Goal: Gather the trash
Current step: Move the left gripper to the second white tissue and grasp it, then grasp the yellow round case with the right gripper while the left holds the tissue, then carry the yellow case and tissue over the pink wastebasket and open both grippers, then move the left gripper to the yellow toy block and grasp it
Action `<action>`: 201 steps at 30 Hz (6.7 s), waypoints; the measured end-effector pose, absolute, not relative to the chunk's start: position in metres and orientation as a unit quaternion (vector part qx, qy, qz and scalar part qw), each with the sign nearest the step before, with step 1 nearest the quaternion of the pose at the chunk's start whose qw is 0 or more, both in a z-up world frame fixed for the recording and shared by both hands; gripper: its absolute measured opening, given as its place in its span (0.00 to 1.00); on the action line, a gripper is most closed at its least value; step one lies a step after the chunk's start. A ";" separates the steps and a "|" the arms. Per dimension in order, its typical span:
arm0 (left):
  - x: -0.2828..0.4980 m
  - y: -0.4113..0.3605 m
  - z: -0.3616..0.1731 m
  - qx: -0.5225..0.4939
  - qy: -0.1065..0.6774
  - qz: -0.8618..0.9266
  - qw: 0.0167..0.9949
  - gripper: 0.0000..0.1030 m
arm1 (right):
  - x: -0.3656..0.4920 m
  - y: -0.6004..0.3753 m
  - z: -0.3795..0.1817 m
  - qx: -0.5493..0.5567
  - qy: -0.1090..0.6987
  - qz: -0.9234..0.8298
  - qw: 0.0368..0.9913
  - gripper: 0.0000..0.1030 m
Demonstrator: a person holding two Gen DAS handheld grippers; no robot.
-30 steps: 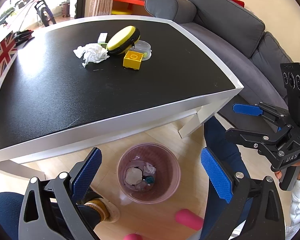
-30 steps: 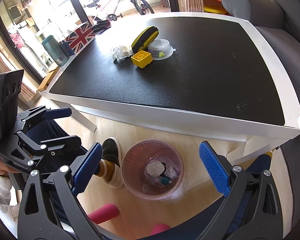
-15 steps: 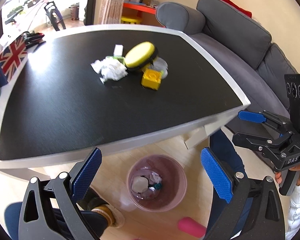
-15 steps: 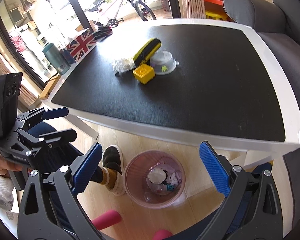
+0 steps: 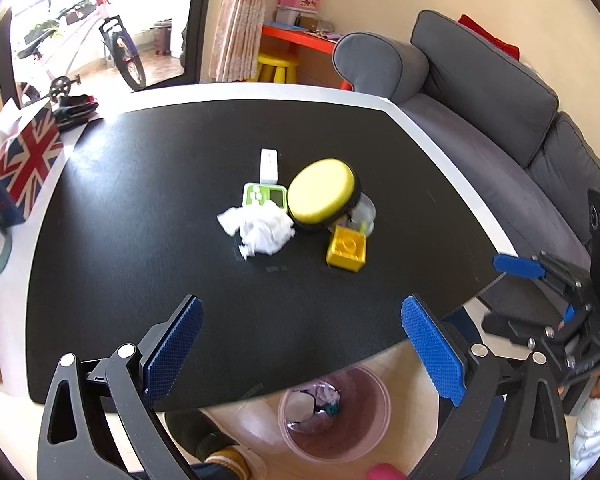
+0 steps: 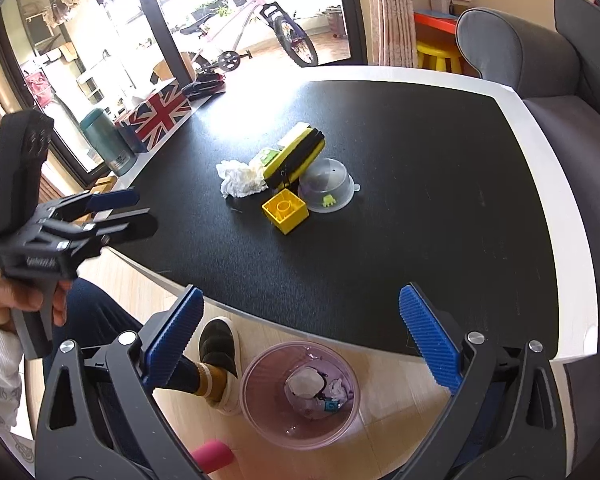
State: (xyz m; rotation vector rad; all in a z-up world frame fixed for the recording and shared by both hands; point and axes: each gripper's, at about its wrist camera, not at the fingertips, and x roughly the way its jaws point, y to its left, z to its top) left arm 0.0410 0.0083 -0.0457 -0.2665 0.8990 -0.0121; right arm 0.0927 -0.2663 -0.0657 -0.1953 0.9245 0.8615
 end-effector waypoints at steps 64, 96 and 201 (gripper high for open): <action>0.102 0.035 -0.055 -0.106 0.446 0.010 0.889 0.07 | 0.172 -0.184 -0.058 -0.105 0.437 0.411 0.793 0.94; 0.101 0.042 -0.059 -0.120 0.441 0.007 0.889 0.07 | 0.208 -0.140 -0.078 -0.090 0.465 0.428 0.770 0.29; -0.034 -0.062 -0.089 -0.121 0.476 -0.061 0.869 0.93 | 0.044 -0.314 -0.092 -0.088 0.448 0.381 0.804 0.95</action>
